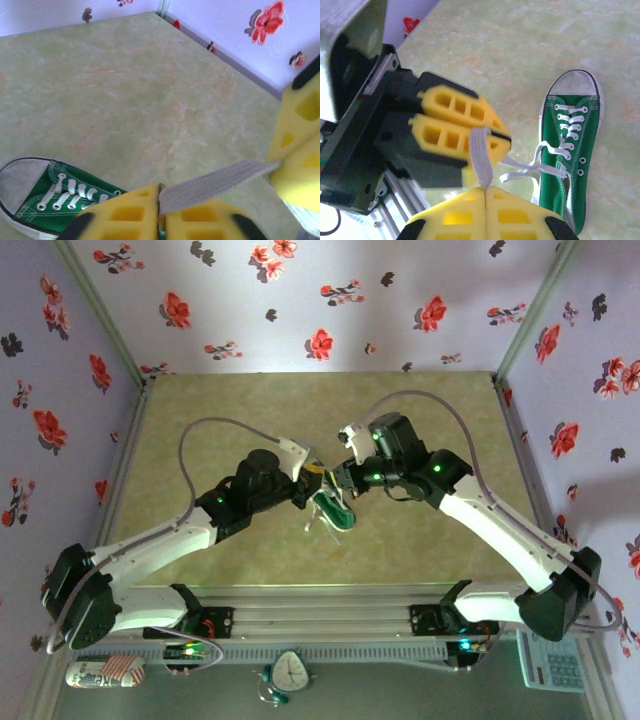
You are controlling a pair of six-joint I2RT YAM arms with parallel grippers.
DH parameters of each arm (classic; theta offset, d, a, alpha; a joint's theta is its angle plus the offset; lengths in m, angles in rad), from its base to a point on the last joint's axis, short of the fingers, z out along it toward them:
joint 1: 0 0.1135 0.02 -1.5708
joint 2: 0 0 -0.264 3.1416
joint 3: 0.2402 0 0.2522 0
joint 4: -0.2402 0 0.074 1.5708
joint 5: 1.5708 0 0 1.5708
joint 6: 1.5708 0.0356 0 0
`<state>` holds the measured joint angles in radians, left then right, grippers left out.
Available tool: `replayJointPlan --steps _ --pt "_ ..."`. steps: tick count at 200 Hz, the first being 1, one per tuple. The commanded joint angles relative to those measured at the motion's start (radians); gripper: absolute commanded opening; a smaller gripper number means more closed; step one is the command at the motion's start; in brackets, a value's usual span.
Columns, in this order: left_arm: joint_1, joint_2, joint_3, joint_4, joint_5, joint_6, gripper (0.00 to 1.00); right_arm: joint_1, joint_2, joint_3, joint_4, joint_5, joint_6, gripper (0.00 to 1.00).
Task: Tie the shoes
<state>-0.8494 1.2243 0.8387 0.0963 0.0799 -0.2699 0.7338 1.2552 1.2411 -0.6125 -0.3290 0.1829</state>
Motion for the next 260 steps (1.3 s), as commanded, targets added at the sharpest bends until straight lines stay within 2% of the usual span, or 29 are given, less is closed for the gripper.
replayJointPlan --steps 1,21,33,49,66,101,153,162,204,260 --pt "0.017 -0.014 -0.015 0.007 -0.027 -0.052 0.00 0.015 -0.010 0.017 -0.005 0.095 -0.012 0.01" --pt "0.049 -0.039 -0.072 0.013 -0.065 -0.119 0.00 0.016 -0.069 -0.037 0.032 0.218 0.004 0.22" --pt "0.071 -0.055 -0.110 0.036 -0.073 -0.167 0.00 0.015 -0.101 -0.075 0.051 0.271 0.016 0.28" --pt "0.102 -0.062 -0.146 0.050 -0.085 -0.231 0.00 0.025 -0.117 -0.120 0.049 0.311 0.025 0.28" --pt "0.138 -0.048 -0.159 0.041 -0.086 -0.289 0.00 0.066 -0.115 -0.165 0.041 0.358 0.038 0.21" --pt "0.200 0.014 -0.147 0.013 -0.076 -0.397 0.00 0.224 -0.056 -0.248 0.056 0.468 0.128 0.20" --pt "0.231 0.101 -0.134 0.056 -0.025 -0.462 0.00 0.425 0.185 -0.248 0.066 0.657 0.270 0.19" --pt "0.231 0.108 -0.132 0.062 -0.018 -0.463 0.00 0.438 0.230 -0.230 0.055 0.699 0.283 0.19" --pt "0.241 0.113 -0.130 0.062 -0.012 -0.462 0.00 0.457 0.392 -0.213 0.060 0.725 0.338 0.22" --pt "0.250 0.107 -0.140 0.067 -0.002 -0.459 0.00 0.457 0.497 -0.179 0.030 0.794 0.384 0.29"
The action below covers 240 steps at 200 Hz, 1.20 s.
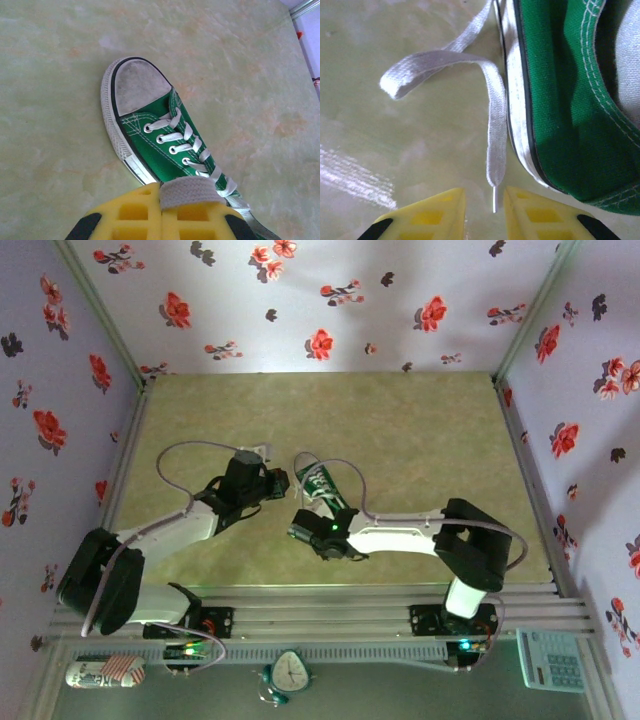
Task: Tie the shoes
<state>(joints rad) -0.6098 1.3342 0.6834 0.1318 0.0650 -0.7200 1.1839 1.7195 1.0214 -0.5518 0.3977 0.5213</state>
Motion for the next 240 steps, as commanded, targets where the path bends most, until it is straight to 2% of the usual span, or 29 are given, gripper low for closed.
replayJointPlan --steps 1,97,143,188,240 --pt "0.010 -0.003 0.016 0.031 0.013 -0.010 0.00 0.007 0.034 0.041 -0.031 0.067 0.045 0.30" --pt "0.010 -0.011 0.006 0.035 0.024 0.000 0.00 0.001 0.112 0.050 -0.083 0.093 0.109 0.30" --pt "0.010 -0.012 0.013 0.035 0.029 0.002 0.00 -0.033 0.117 0.018 -0.033 -0.005 0.105 0.28" --pt "0.010 -0.012 0.016 0.034 0.030 0.002 0.00 -0.059 0.153 -0.015 0.007 -0.114 0.110 0.20" --pt "0.010 -0.016 0.005 0.038 0.030 0.004 0.00 -0.059 0.123 -0.044 0.023 -0.078 0.134 0.03"
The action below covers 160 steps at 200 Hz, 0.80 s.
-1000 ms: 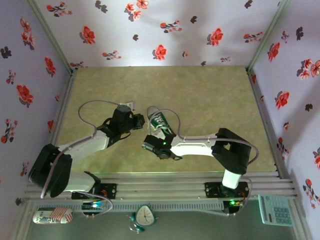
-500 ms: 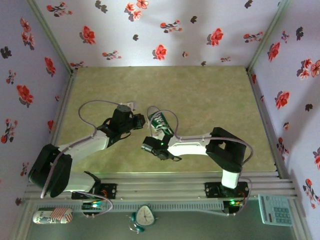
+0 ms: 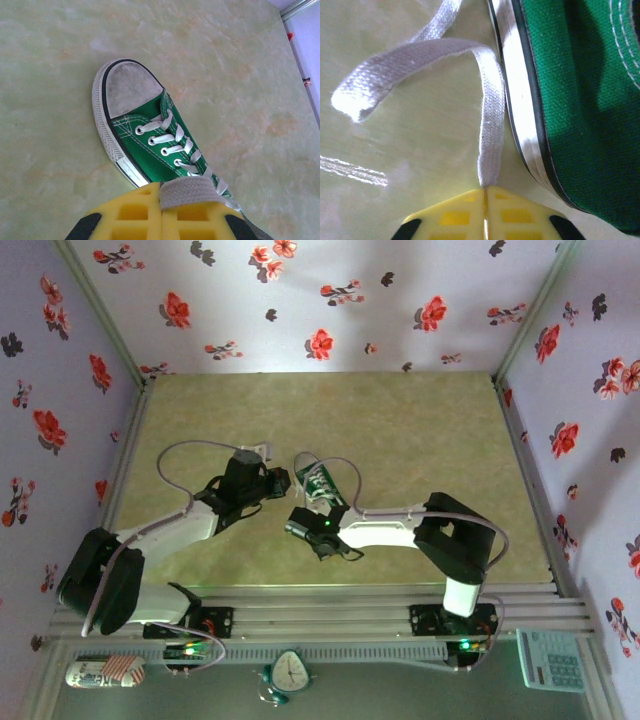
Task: Tie the shoes
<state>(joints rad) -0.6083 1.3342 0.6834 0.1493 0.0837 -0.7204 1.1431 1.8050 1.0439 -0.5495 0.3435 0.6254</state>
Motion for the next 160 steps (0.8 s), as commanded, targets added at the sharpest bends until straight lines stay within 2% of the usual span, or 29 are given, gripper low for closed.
replayJointPlan --steps 1,28,75,160 --pt "0.008 -0.017 0.004 0.021 0.011 0.005 0.00 -0.018 0.035 -0.068 0.020 -0.022 0.029 0.03" --pt "0.008 -0.035 -0.016 0.042 0.028 0.017 0.00 -0.004 -0.100 -0.111 0.087 0.021 -0.034 0.00" --pt "0.008 -0.098 -0.069 0.128 0.120 0.074 0.00 -0.004 -0.386 -0.187 0.194 -0.001 -0.189 0.00" --pt "0.004 -0.152 -0.080 0.137 0.218 0.134 0.00 -0.072 -0.555 -0.162 0.150 -0.003 -0.464 0.00"
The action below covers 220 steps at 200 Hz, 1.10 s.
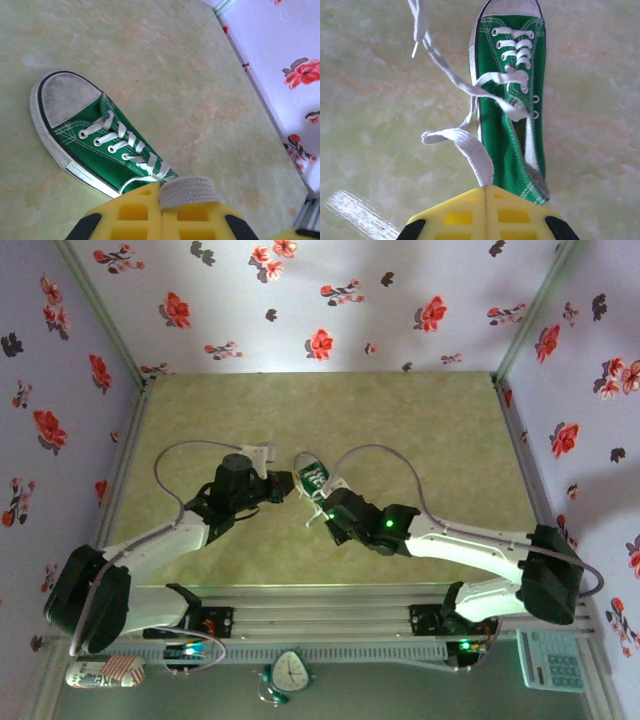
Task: Tie the shoes
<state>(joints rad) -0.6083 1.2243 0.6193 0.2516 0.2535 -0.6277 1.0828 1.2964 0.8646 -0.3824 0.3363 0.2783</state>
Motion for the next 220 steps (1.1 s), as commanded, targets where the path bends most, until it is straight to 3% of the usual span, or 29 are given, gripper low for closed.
replayJointPlan --steps 1,87,143,186,196,220 --pt "0.005 -0.042 -0.017 0.035 0.050 0.042 0.00 -0.012 -0.047 0.018 -0.017 0.004 -0.119 0.00" --pt "-0.064 -0.041 -0.018 0.061 0.085 0.040 0.00 -0.021 -0.186 -0.031 0.005 0.014 -0.209 0.00" --pt "-0.142 0.040 0.000 0.092 0.072 0.036 0.00 -0.022 -0.384 -0.170 0.071 0.125 -0.234 0.00" --pt "-0.169 -0.001 -0.034 0.010 0.072 0.082 0.00 -0.040 -0.403 -0.176 0.040 0.197 -0.205 0.00" --pt "-0.170 -0.021 -0.046 -0.026 0.071 0.098 0.09 -0.041 -0.398 -0.176 0.042 0.191 -0.200 0.00" --pt "-0.181 -0.057 -0.072 -0.115 0.072 0.146 0.49 -0.043 -0.388 -0.177 0.057 0.156 -0.208 0.00"
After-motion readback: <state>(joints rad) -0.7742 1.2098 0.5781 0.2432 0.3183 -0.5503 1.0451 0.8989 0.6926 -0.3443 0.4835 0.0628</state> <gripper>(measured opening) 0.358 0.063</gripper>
